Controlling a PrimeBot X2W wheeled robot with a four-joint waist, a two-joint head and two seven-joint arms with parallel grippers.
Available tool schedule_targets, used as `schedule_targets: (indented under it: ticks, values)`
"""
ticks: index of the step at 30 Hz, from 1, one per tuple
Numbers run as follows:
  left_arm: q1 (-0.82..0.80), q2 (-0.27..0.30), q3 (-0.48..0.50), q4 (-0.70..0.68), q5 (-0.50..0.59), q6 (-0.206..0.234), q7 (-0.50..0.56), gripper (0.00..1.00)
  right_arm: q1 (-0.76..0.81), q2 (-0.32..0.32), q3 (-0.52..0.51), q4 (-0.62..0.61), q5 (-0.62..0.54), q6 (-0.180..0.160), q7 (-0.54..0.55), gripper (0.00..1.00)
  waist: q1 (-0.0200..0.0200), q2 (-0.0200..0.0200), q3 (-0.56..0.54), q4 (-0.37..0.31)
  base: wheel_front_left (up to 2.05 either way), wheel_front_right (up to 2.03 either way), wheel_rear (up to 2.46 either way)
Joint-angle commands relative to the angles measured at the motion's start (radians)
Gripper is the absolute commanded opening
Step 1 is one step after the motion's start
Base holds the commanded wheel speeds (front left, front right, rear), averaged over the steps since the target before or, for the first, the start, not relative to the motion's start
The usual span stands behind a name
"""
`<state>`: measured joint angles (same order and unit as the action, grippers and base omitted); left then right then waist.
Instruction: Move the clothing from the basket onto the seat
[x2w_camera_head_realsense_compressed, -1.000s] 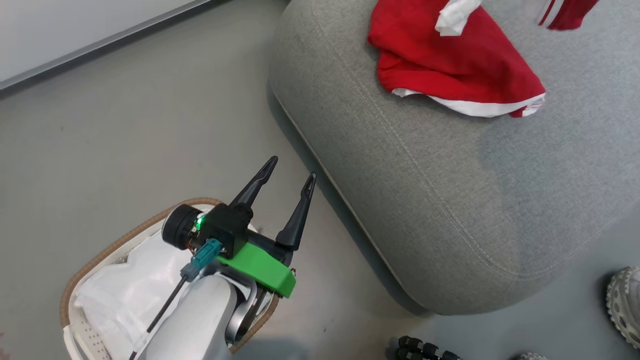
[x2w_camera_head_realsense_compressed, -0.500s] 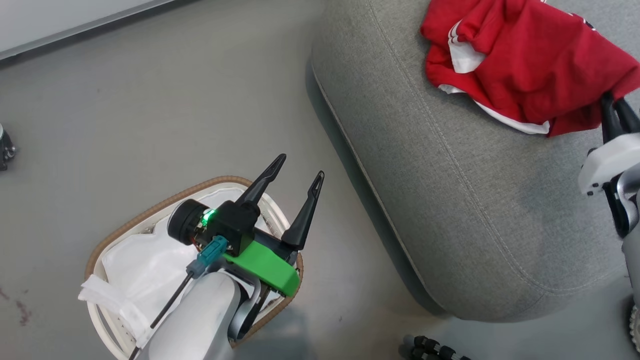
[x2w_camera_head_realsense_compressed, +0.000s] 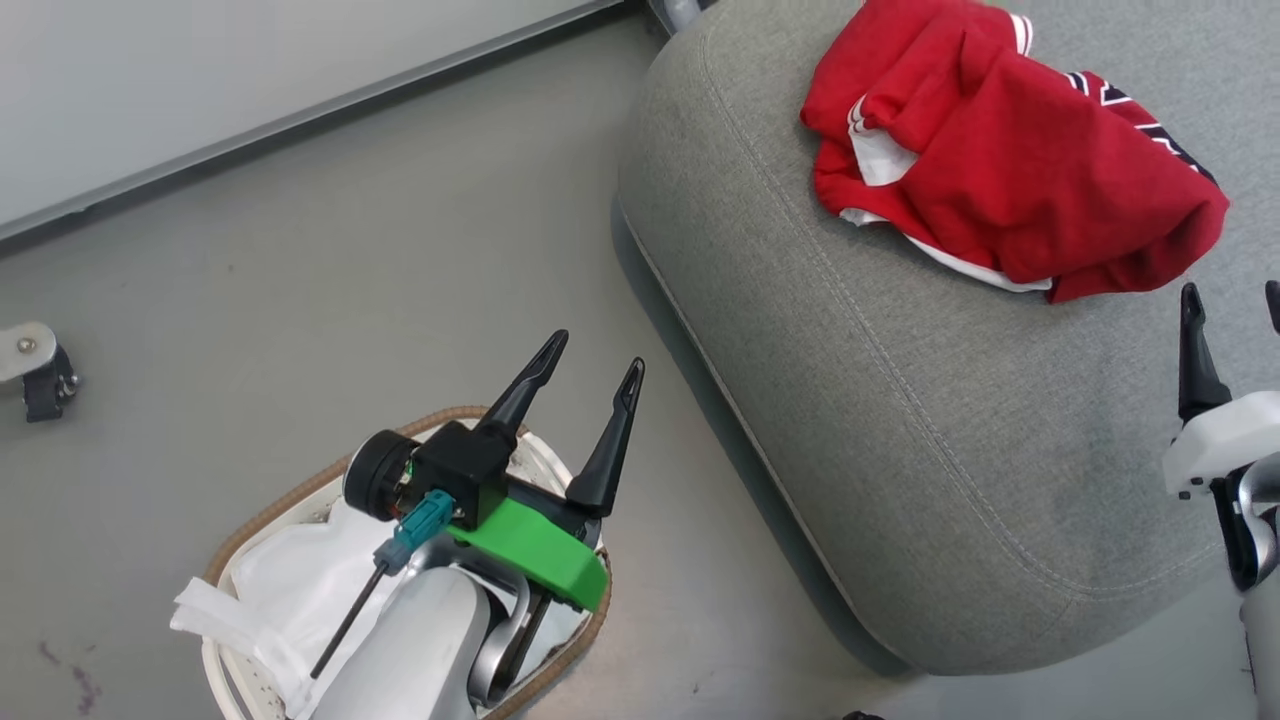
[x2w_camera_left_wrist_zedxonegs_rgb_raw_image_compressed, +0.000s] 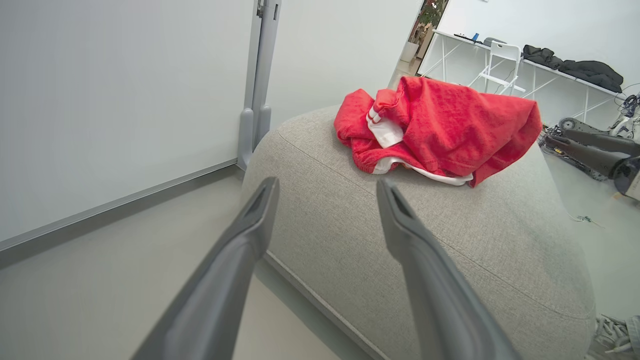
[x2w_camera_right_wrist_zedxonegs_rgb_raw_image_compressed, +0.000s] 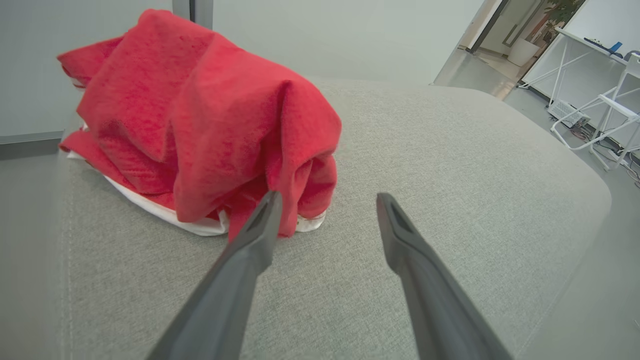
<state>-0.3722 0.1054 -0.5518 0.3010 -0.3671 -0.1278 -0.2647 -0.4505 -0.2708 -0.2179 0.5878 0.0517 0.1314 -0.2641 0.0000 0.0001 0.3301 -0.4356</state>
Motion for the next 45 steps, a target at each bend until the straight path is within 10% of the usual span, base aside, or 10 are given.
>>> schedule_targets:
  ticks: [1,17,45]
  values:
    - [0.02,-0.006,0.008,0.002,0.003,-0.004,0.001,1.0,0.03,0.006,-0.004,-0.027,0.003,-0.001,0.0,1.0,0.0,-0.0001,-0.044,-0.006,0.0,0.0,0.0]
    - [0.11,-0.039,0.167,0.013,0.044,-0.004,0.001,1.0,0.13,0.139,0.113,-0.244,0.058,-0.001,0.0,1.0,0.0,-0.0001,-0.145,0.099,0.0,0.0,0.0]
    - [0.286,-0.054,0.558,0.079,0.142,0.087,0.001,1.0,0.185,0.217,0.248,-0.2,0.069,-0.001,0.0,1.0,0.0,-0.0001,-0.23,0.39,0.0,0.0,0.0]
